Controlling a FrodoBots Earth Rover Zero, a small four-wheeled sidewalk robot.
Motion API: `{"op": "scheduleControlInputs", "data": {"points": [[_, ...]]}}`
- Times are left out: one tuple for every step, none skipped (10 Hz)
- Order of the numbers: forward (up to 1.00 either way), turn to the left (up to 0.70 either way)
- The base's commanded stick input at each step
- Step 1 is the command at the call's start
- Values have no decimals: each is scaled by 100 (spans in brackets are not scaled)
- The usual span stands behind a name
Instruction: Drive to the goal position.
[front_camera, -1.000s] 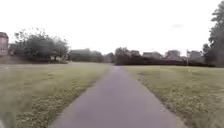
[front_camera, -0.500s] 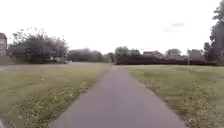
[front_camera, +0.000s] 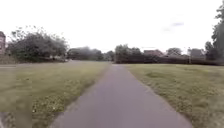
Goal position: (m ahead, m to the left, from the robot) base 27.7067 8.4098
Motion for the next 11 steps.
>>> {"op": "scheduleControlInputs", "data": {"points": [[100,0],[100,0],[100,0],[100,0],[100,0],[100,0],[100,0],[100,0],[100,0],[100,0],[100,-5]]}}
